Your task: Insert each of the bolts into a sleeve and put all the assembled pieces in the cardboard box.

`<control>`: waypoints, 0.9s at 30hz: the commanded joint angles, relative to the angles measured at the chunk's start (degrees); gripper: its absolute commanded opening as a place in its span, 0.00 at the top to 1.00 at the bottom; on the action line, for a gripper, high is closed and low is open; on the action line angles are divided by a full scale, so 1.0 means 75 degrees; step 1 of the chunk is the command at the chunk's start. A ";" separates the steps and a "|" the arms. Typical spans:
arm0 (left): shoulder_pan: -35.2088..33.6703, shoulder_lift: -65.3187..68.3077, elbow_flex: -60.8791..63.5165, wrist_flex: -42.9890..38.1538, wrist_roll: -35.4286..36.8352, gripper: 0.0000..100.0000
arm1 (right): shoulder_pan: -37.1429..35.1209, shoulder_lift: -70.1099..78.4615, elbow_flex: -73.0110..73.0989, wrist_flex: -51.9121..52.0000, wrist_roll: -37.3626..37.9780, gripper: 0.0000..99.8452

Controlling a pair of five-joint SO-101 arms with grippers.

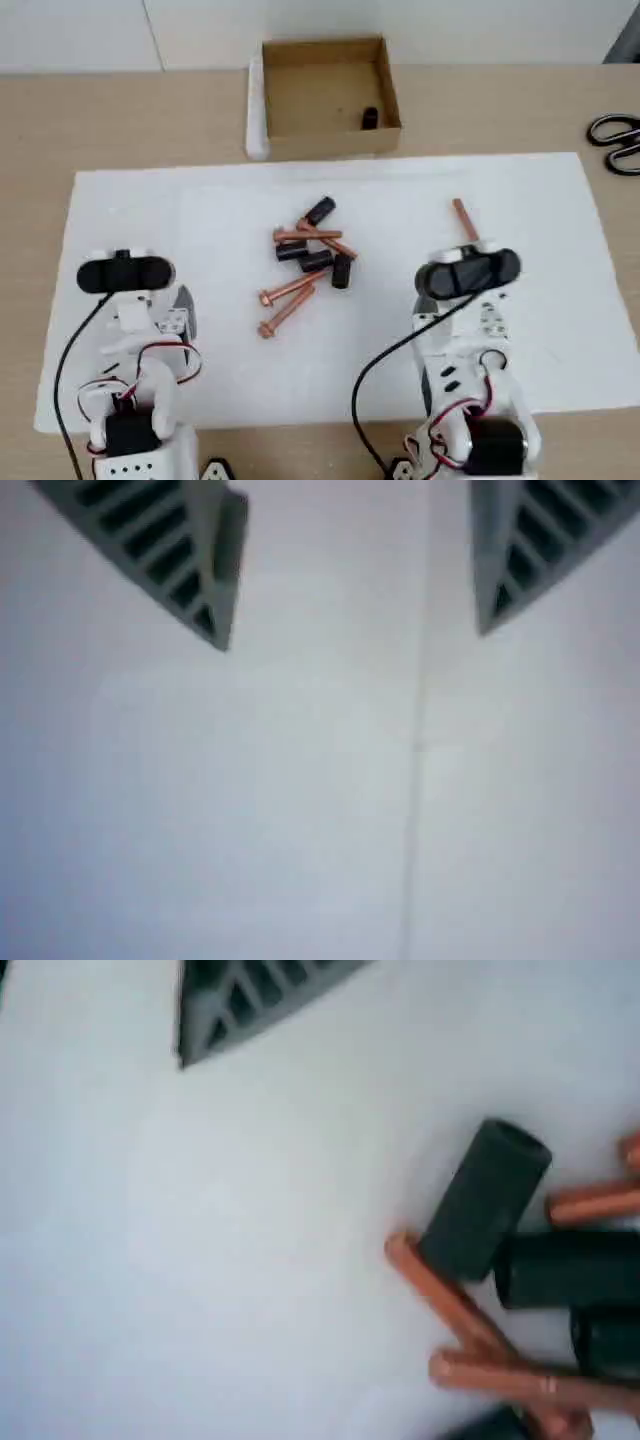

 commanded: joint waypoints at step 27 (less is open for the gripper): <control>0.0012 -0.0105 -0.0029 -0.0199 0.0023 0.85 | 0.0018 -0.0064 0.1770 -0.0498 0.0023 0.88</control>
